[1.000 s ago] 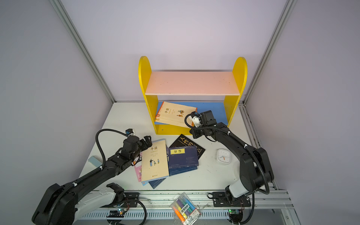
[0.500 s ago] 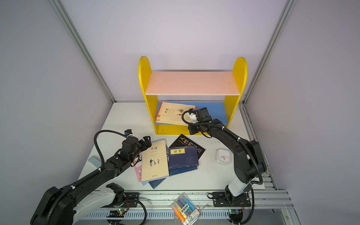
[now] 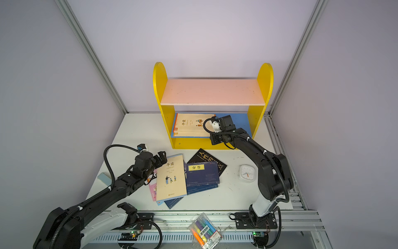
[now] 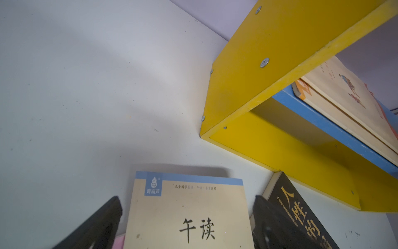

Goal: Stacking books/files
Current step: Rotate the book on the bookshelf.

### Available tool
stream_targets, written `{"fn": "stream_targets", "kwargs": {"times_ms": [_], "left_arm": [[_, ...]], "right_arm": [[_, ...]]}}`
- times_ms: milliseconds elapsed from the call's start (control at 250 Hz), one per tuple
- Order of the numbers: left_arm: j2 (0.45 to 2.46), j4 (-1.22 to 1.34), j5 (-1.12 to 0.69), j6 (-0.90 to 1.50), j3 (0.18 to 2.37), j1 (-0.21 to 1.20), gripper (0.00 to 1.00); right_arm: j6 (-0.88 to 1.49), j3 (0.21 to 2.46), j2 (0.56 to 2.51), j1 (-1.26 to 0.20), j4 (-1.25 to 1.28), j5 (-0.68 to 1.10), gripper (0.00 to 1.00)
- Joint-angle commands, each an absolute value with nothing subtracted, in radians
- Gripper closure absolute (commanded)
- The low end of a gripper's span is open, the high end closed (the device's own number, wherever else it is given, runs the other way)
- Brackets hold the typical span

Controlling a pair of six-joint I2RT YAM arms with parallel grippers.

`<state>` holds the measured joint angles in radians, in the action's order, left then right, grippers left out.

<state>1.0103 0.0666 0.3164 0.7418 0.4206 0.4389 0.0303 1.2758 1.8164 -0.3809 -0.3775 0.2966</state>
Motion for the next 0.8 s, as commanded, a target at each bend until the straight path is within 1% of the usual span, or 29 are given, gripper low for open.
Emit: {"fn": "stream_targets", "kwargs": {"times_ms": [0,44,100,204,327,423,595,795], "left_arm": [[1.013,0.077,0.325,0.741,0.421,0.438,0.02],[1.012,0.078,0.324,0.741,0.422,0.439,0.02],[1.012,0.077,0.324,0.740,0.422,0.438,0.02],[1.008,0.077,0.326,0.741,0.420,0.438,0.02],[1.002,0.077,0.325,0.744,0.415,0.437,0.02],[0.994,0.074,0.329,0.747,0.409,0.437,0.02],[0.983,0.063,0.336,0.748,0.408,0.435,0.02],[0.982,0.060,0.341,0.746,0.407,0.430,0.02]], "right_arm": [[0.085,1.255,1.769,-0.363,-0.320,0.379,0.89],[0.123,1.239,1.750,-0.351,-0.281,0.406,0.86],[0.167,1.226,1.735,-0.340,-0.234,0.399,0.84],[0.216,1.240,1.737,-0.335,-0.204,0.280,0.85],[0.269,1.293,1.789,-0.331,-0.225,0.110,0.91],[0.292,1.326,1.838,-0.323,-0.227,0.048,0.94],[0.302,1.360,1.901,-0.314,-0.216,0.015,0.96],[0.296,1.383,1.961,-0.315,-0.202,0.077,0.97]]}}
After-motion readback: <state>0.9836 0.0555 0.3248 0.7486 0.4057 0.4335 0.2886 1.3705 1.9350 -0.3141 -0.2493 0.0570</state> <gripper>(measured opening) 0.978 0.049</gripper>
